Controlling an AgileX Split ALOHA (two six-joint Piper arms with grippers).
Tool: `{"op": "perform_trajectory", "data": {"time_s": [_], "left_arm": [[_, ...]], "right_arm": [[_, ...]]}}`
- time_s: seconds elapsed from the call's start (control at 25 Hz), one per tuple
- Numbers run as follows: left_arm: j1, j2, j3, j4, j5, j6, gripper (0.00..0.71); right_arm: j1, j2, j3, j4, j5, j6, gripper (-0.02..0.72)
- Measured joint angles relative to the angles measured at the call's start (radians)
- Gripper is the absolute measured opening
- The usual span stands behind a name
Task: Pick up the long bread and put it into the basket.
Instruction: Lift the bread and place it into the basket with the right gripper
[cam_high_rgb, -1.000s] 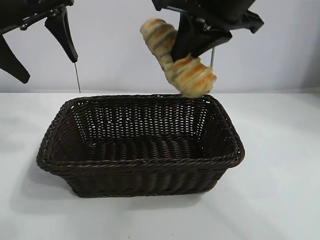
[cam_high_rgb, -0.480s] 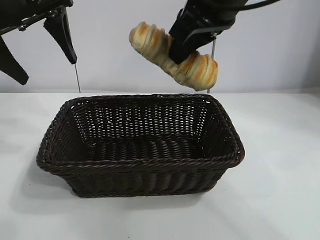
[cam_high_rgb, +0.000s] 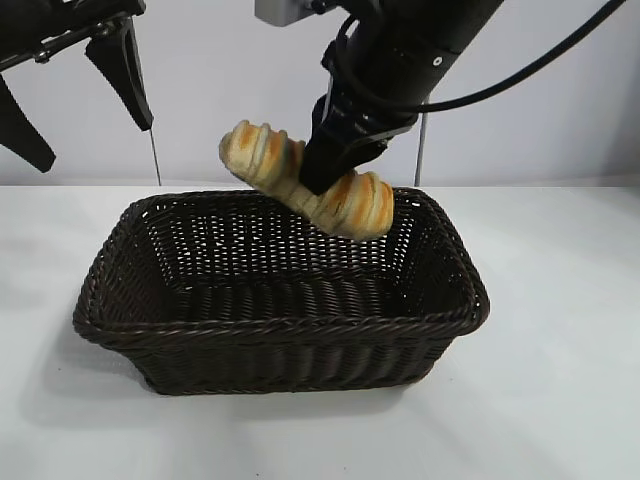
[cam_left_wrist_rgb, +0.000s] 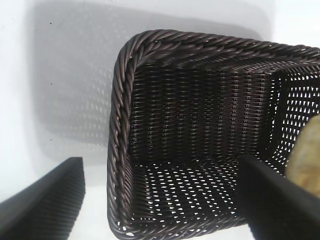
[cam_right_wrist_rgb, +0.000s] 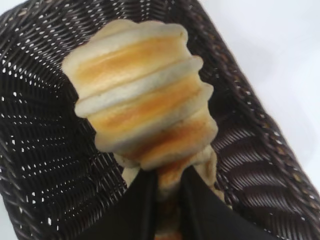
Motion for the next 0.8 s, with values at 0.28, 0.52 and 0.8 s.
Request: {"op": "perform_trajectory", "data": {"time_s": [0.28, 0.52, 0.8], "left_arm": [[0.000, 0.000, 0.000, 0.000, 0.000, 0.000, 0.598], [0.000, 0.000, 0.000, 0.000, 0.000, 0.000, 0.598], [0.000, 0.000, 0.000, -0.001, 0.000, 0.000, 0.598]], "right_arm": [[0.001, 0.057, 0.000, 0.001, -0.004, 0.000, 0.093], [0.001, 0.088, 0.000, 0.001, -0.010, 0.000, 0.093], [0.001, 0.109, -0.001, 0.001, -0.031, 0.000, 0.092]]}}
